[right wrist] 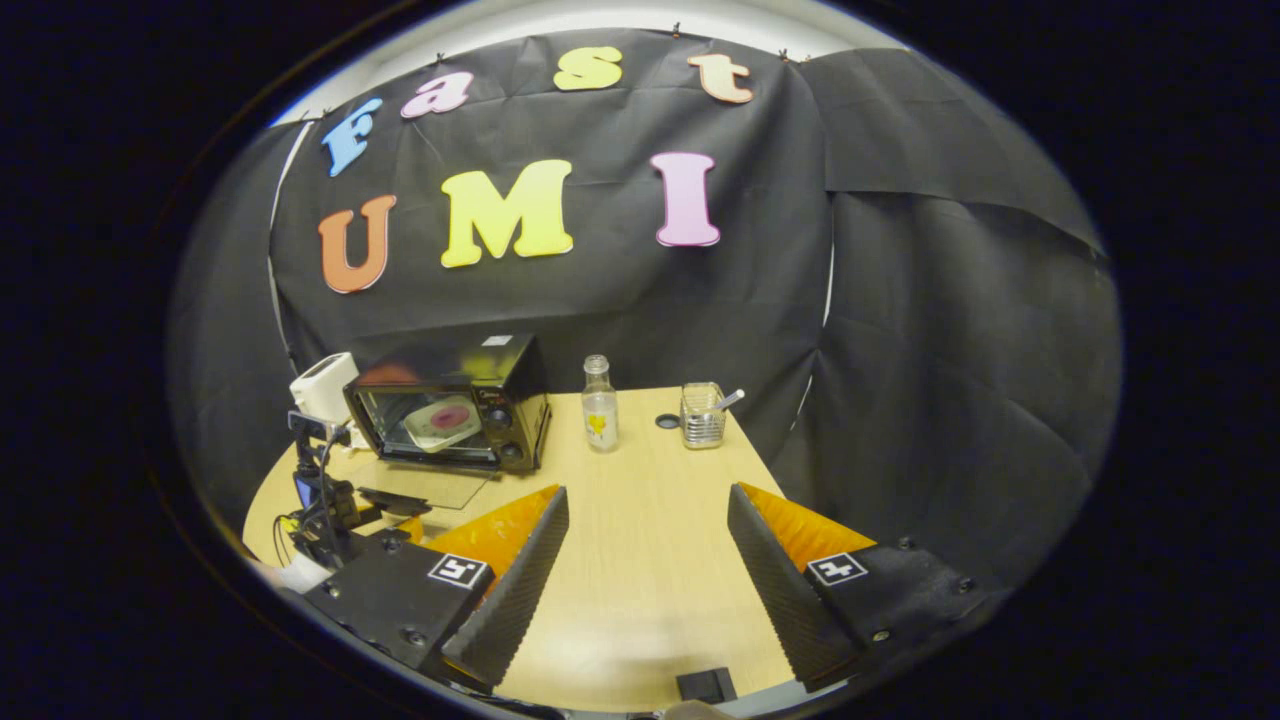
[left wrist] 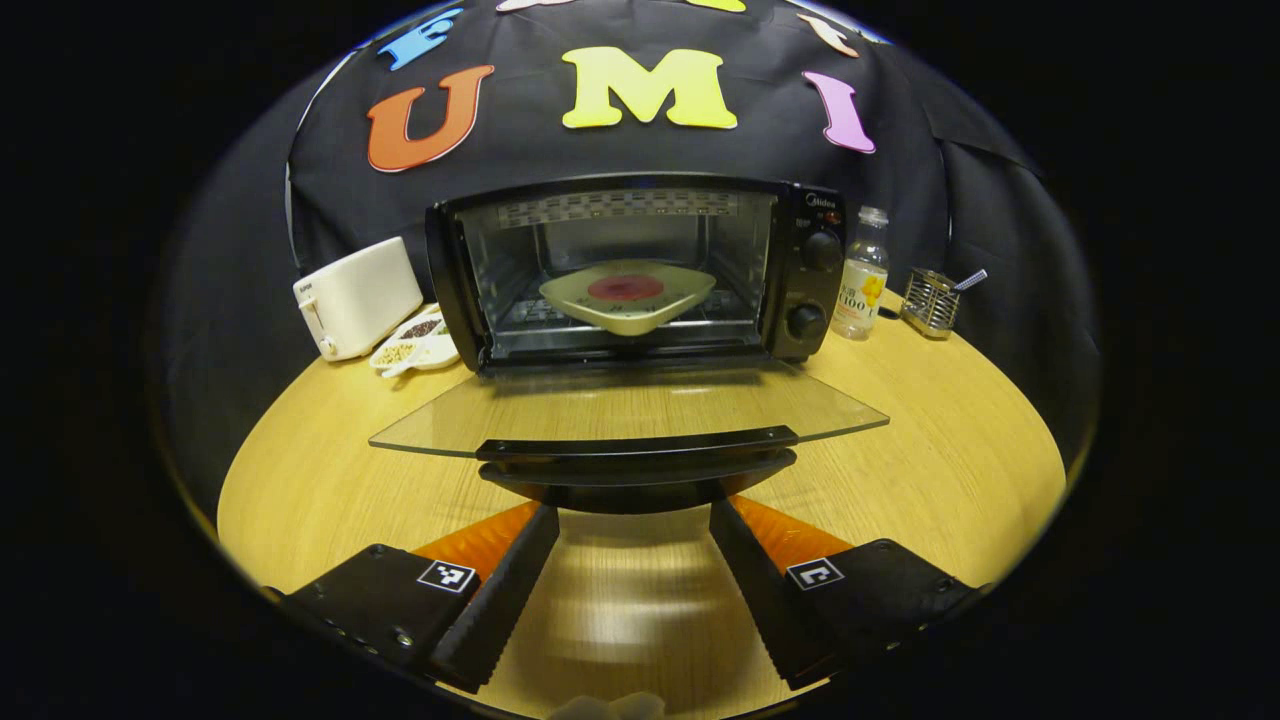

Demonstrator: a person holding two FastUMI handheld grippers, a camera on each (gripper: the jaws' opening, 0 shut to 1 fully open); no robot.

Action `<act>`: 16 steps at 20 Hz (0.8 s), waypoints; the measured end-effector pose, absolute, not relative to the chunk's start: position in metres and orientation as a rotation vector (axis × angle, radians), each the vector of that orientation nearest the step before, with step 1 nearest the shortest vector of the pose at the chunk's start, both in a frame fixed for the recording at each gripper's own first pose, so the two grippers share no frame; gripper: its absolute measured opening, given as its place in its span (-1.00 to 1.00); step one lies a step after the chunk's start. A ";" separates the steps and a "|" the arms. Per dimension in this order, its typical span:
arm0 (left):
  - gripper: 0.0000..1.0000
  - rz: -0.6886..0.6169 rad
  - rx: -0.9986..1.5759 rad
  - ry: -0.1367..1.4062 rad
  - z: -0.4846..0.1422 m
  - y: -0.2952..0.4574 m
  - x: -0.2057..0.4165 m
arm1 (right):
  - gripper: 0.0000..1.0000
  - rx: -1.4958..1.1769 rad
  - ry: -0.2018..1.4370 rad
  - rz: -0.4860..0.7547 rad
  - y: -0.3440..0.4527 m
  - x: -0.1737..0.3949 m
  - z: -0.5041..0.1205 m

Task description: Open the electric oven with the left hand, put the food in, and close the electric oven.

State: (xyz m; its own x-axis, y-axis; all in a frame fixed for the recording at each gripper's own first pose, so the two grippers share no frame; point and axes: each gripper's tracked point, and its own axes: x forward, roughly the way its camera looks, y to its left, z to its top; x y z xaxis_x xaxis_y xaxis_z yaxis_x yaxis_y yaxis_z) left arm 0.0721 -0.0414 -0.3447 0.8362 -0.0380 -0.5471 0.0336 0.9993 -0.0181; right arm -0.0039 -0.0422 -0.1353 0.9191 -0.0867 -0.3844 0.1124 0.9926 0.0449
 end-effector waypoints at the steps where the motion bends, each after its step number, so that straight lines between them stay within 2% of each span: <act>1: 0.94 -0.040 -0.005 0.570 -0.338 -0.041 0.075 | 0.93 0.073 0.392 -0.103 -0.042 -0.003 -0.136; 10: 0.94 -0.052 0.012 0.446 -0.255 -0.030 0.128 | 0.93 0.123 0.355 -0.112 -0.036 -0.015 -0.129; 16: 0.94 -0.074 0.006 0.438 -0.249 -0.033 0.121 | 0.93 0.120 0.338 -0.118 -0.027 -0.018 -0.122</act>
